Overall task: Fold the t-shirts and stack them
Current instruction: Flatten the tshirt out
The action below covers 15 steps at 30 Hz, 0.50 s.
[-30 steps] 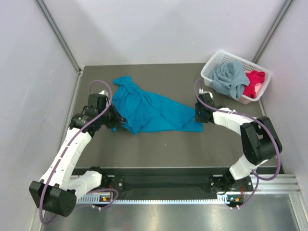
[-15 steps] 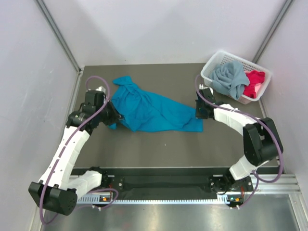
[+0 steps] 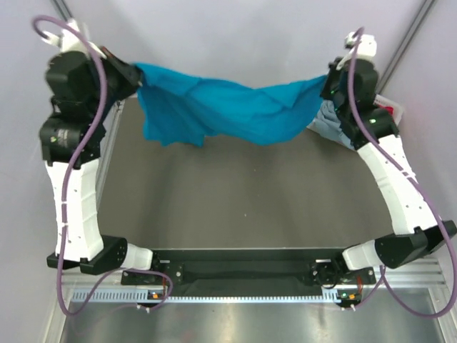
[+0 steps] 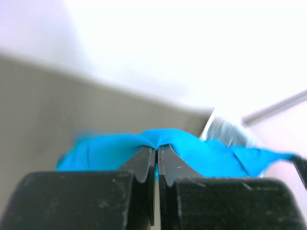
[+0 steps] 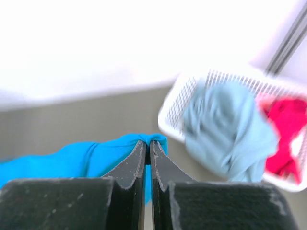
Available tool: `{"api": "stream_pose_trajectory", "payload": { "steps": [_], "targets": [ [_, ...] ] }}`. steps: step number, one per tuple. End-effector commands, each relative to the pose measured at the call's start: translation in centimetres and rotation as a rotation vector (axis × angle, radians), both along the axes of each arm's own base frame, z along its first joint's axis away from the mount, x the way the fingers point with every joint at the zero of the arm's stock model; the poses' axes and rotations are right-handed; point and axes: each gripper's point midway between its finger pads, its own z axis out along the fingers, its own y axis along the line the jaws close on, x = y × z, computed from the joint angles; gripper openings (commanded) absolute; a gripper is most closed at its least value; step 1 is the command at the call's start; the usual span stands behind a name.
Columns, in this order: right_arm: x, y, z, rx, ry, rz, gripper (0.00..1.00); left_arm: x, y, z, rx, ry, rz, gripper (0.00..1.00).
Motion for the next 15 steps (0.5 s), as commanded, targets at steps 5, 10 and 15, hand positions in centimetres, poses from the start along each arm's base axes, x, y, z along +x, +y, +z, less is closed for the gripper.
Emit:
{"api": "stream_pose_trajectory", "payload": {
  "steps": [5, 10, 15],
  "targets": [
    [-3.5, -1.8, 5.9, 0.043, -0.108, -0.008, 0.0, -6.3, 3.8, 11.2, -0.01, -0.362, 0.144, 0.0],
    [-6.8, 0.3, -6.9, 0.115, 0.204, 0.098, 0.0, -4.5, 0.9, -3.8, -0.058, 0.008, 0.026, 0.0],
    [-12.8, 0.9, -14.4, 0.142, 0.361, 0.162, 0.0, -9.1, 2.2, -8.0, -0.068, 0.073, 0.076, 0.0]
  ]
}}
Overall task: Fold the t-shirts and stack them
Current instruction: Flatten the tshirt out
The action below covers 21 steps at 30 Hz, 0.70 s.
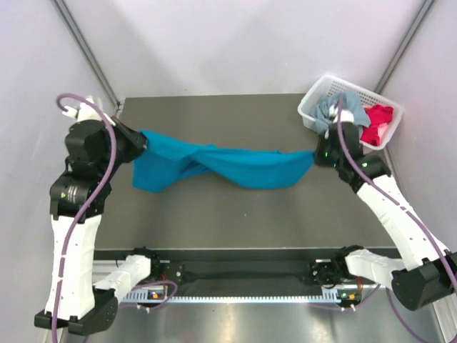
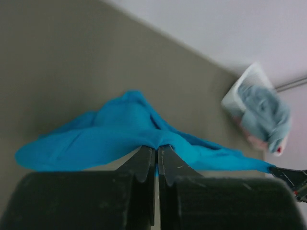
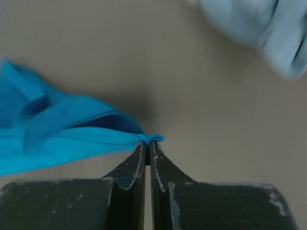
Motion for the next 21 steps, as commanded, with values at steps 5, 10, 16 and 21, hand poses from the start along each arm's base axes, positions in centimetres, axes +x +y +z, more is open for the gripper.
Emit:
{"api": "stream_pose_trajectory", "payload": {
  "steps": [5, 10, 16, 21],
  "targets": [
    [-2.8, 0.1, 2.8, 0.023, -0.031, 0.05, 0.0, 0.2, -0.2, 6.4, -0.021, -0.103, -0.008, 0.0],
    [-0.3, -0.4, 8.7, -0.028, -0.146, 0.025, 0.0, 0.5, -0.1, 12.8, -0.028, -0.247, -0.008, 0.0],
    [1.6, -1.1, 15.3, -0.058, -0.31, -0.017, 0.0, 0.5, -0.1, 16.8, -0.033, -0.371, -0.011, 0.0],
    [2.6, -1.4, 23.9, -0.033, -0.518, -0.048, 0.0, -0.4, -0.3, 21.3, -0.026, -0.54, -0.03, 0.0]
  ]
}}
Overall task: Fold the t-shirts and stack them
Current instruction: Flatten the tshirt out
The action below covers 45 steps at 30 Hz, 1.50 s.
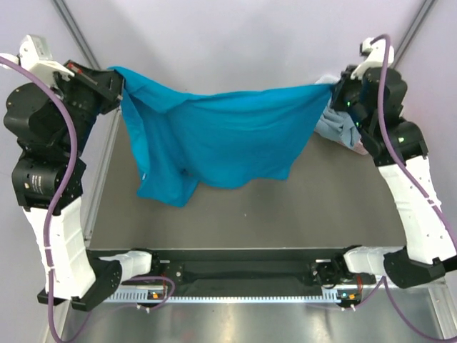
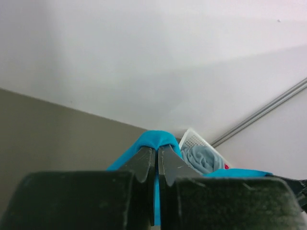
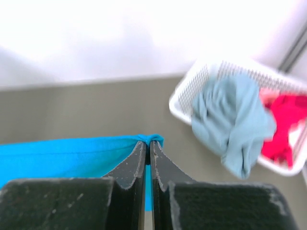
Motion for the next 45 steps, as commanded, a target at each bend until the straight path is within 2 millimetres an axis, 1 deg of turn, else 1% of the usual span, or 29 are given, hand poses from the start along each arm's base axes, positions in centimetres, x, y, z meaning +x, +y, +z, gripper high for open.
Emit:
{"api": "stream_pose_trajectory", "payload": {
  "steps": [1, 2, 3, 4, 6, 8, 11, 12, 14, 15, 16, 17, 18, 19, 20, 21, 22, 24, 25, 26, 30, 35, 37, 38, 39, 41, 42, 43, 45],
  "targets": [
    [0.2, -1.2, 8.0, 0.011, -0.225, -0.053, 0.0, -1.8, 0.0, 7.0, 0.013, -0.258, -0.017, 0.0],
    [-0.4, -1.6, 10.5, 0.024, -0.284, -0.061, 0.0, -1.9, 0.0, 7.8, 0.03, -0.292, -0.014, 0.0],
    [-0.4, -1.8, 11.6, 0.013, -0.309, -0.07, 0.0, -2.3, 0.1, 8.6, 0.038, -0.321, -0.012, 0.0],
    [-1.1, -2.3, 14.0, 0.027, -0.375, -0.084, 0.0, -3.2, 0.3, 9.7, 0.045, -0.361, -0.007, 0.0],
    [-1.8, -3.0, 16.1, 0.016, -0.435, -0.106, 0.0, -4.3, 0.8, 11.2, 0.071, -0.423, 0.022, 0.0],
    [-3.0, -3.8, 19.1, 0.036, -0.528, -0.124, 0.0, -5.6, 1.8, 12.2, 0.077, -0.463, 0.071, 0.0],
    [-5.3, -4.5, 22.5, 0.069, -0.648, -0.128, 0.0, -7.9, 2.9, 14.1, 0.063, -0.543, 0.118, 0.0],
    [-6.6, -4.9, 23.5, 0.084, -0.686, -0.125, 0.0, -8.6, 3.1, 14.7, 0.052, -0.567, 0.128, 0.0],
    [-8.2, -5.0, 25.0, 0.112, -0.747, -0.102, 0.0, -10.6, 3.6, 16.1, 0.015, -0.626, 0.136, 0.0],
    [-9.8, -5.4, 25.8, 0.127, -0.779, -0.095, 0.0, -11.4, 3.6, 16.7, 0.0, -0.649, 0.132, 0.0],
    [-10.6, -5.4, 26.1, 0.134, -0.798, -0.074, 0.0, -13.1, 3.9, 17.5, -0.019, -0.689, 0.13, 0.0],
    [-12.7, -6.0, 26.9, 0.152, -0.835, -0.067, 0.0, -14.3, 4.0, 18.1, -0.049, -0.72, 0.117, 0.0],
    [-13.8, -6.3, 27.3, 0.168, -0.861, -0.063, 0.0, -15.0, 4.2, 18.4, -0.069, -0.737, 0.118, 0.0],
    [-14.3, -6.2, 26.9, 0.168, -0.863, -0.05, 0.0, -16.7, 4.6, 19.0, -0.088, -0.772, 0.118, 0.0],
    [-15.0, -6.4, 27.0, 0.176, -0.875, -0.045, 0.0, -17.5, 4.7, 19.2, -0.11, -0.786, 0.096, 0.0],
    [-16.9, -6.9, 27.3, 0.187, -0.904, -0.038, 0.0, -18.1, 5.0, 19.3, -0.127, -0.796, 0.094, 0.0],
    [-17.4, -7.0, 27.2, 0.189, -0.905, -0.031, 0.0, -19.2, 5.2, 19.5, -0.141, -0.814, 0.084, 0.0],
    [-18.3, -7.2, 27.1, 0.191, -0.907, -0.022, 0.0, -20.3, 5.6, 19.8, -0.17, -0.837, 0.062, 0.0],
    [-18.5, -7.1, 27.0, 0.19, -0.91, -0.018, 0.0, -20.2, 5.7, 19.7, -0.169, -0.836, 0.059, 0.0],
    [-18.3, -7.1, 27.0, 0.187, -0.908, -0.019, 0.0, -20.2, 5.8, 19.8, -0.17, -0.843, 0.064, 0.0],
    [-16.0, -6.5, 26.4, 0.177, -0.881, -0.029, 0.0, -17.0, 4.8, 18.9, -0.136, -0.787, 0.067, 0.0],
    [-10.9, -4.5, 25.3, 0.18, -0.844, -0.024, 0.0, -12.2, 3.0, 18.7, -0.068, -0.746, 0.089, 0.0],
    [-9.4, -3.8, 25.1, 0.188, -0.836, -0.018, 0.0, -10.9, 2.7, 18.6, -0.035, -0.738, 0.11, 0.0],
    [-7.8, -3.2, 24.7, 0.187, -0.823, -0.016, 0.0, -10.3, 2.6, 18.6, -0.026, -0.735, 0.123, 0.0],
    [-7.0, -2.7, 24.6, 0.186, -0.82, -0.004, 0.0, -9.1, 2.1, 18.4, -0.009, -0.723, 0.13, 0.0],
    [-4.9, -1.7, 24.0, 0.18, -0.803, 0.004, 0.0, -8.1, 2.2, 18.4, 0.02, -0.721, 0.166, 0.0],
    [-4.4, -1.5, 24.0, 0.178, -0.8, 0.006, 0.0, -7.0, 2.0, 18.1, 0.034, -0.704, 0.18, 0.0],
    [-3.5, -1.2, 23.7, 0.176, -0.788, 0.006, 0.0, -6.7, 2.2, 18.1, 0.053, -0.706, 0.201, 0.0],
    [-3.1, -1.0, 23.9, 0.18, -0.792, 0.007, 0.0, -5.8, 2.1, 18.0, 0.077, -0.701, 0.223, 0.0]
  ]
}}
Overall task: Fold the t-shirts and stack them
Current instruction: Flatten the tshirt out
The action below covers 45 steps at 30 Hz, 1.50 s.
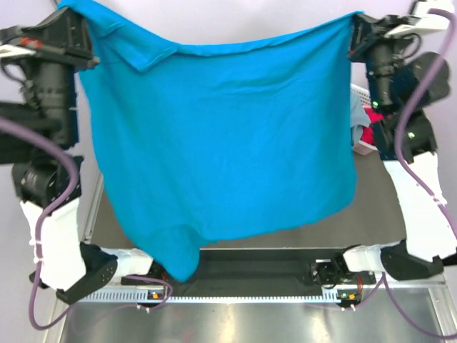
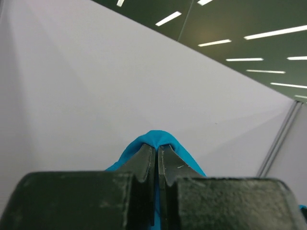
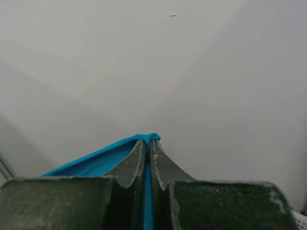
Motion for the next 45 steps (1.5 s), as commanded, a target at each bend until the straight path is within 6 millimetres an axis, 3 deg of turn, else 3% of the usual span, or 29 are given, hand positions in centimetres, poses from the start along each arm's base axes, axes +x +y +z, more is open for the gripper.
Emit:
{"api": "stream_pose_trajectory", "payload": {
  "steps": [1, 7, 14, 18, 20, 21, 23, 25, 28, 31, 34, 36, 37, 38, 39, 40, 42, 43, 44, 45],
  "targets": [
    [-2.0, -0.8, 3.7, 0.062, -0.12, -0.001, 0.0, -0.8, 1.7, 1.9, 0.006, -0.082, 0.112, 0.0],
    [-2.9, -1.1, 4.0, 0.059, -0.12, -0.002, 0.0, -2.0, 2.8, 2.6, -0.003, -0.112, 0.146, 0.0],
    [-6.9, -2.5, 3.6, 0.083, -0.107, 0.019, 0.0, -5.8, 3.9, 2.6, -0.031, -0.127, 0.095, 0.0],
    [-9.0, -2.2, 2.0, 0.089, -0.064, 0.083, 0.0, -9.7, 5.1, 2.3, -0.058, -0.148, 0.047, 0.0],
    [-10.9, -2.2, 1.7, 0.105, -0.063, 0.127, 0.0, -10.4, 5.2, 1.7, -0.072, -0.136, 0.016, 0.0],
    [-10.9, -1.8, 0.8, 0.098, -0.039, 0.147, 0.0, -11.9, 5.6, 1.6, -0.078, -0.153, 0.002, 0.0],
    [-12.4, -2.0, 0.4, 0.115, -0.036, 0.171, 0.0, -12.0, 5.4, 0.8, -0.087, -0.132, -0.026, 0.0],
    [-12.4, -1.7, -0.9, 0.118, 0.006, 0.187, 0.0, -12.5, 5.6, 0.3, -0.094, -0.128, -0.036, 0.0],
    [-12.4, -1.8, -2.1, 0.126, 0.026, 0.186, 0.0, -10.6, 4.7, -0.9, -0.073, -0.072, -0.038, 0.0],
    [-11.0, -1.6, -3.3, 0.118, 0.058, 0.163, 0.0, -8.0, 3.4, -1.7, -0.045, -0.027, -0.036, 0.0],
    [-8.0, -1.2, -5.6, 0.107, 0.119, 0.127, 0.0, -4.2, 1.9, -3.5, 0.006, 0.049, -0.01, 0.0],
    [-5.8, -1.0, -7.8, 0.083, 0.173, 0.089, 0.0, -0.8, 0.6, -6.0, 0.062, 0.126, 0.02, 0.0],
    [-4.5, -0.5, -9.1, 0.069, 0.197, 0.081, 0.0, 2.1, -0.4, -8.9, 0.097, 0.203, 0.037, 0.0],
    [-3.7, -0.3, -9.3, 0.066, 0.177, 0.077, 0.0, 3.4, -0.8, -10.5, 0.118, 0.239, 0.048, 0.0],
    [-1.9, 0.1, -12.2, 0.048, 0.231, 0.062, 0.0, 4.8, -1.3, -12.2, 0.153, 0.273, 0.064, 0.0],
    [-0.5, 0.6, -14.1, 0.024, 0.265, 0.05, 0.0, 7.4, -2.3, -16.0, 0.191, 0.345, 0.071, 0.0],
    [2.1, 1.2, -18.2, -0.003, 0.316, 0.031, 0.0, 10.2, -3.0, -20.6, 0.235, 0.434, 0.101, 0.0],
    [3.6, 1.8, -20.4, -0.019, 0.353, 0.026, 0.0, 12.2, -3.7, -25.0, 0.277, 0.515, 0.107, 0.0],
    [4.7, 2.0, -23.7, -0.038, 0.402, 0.017, 0.0, 13.8, -4.1, -27.8, 0.297, 0.567, 0.114, 0.0],
    [5.6, 2.1, -24.4, -0.03, 0.388, 0.003, 0.0, 15.1, -3.5, -30.3, 0.277, 0.618, 0.121, 0.0]
  ]
}}
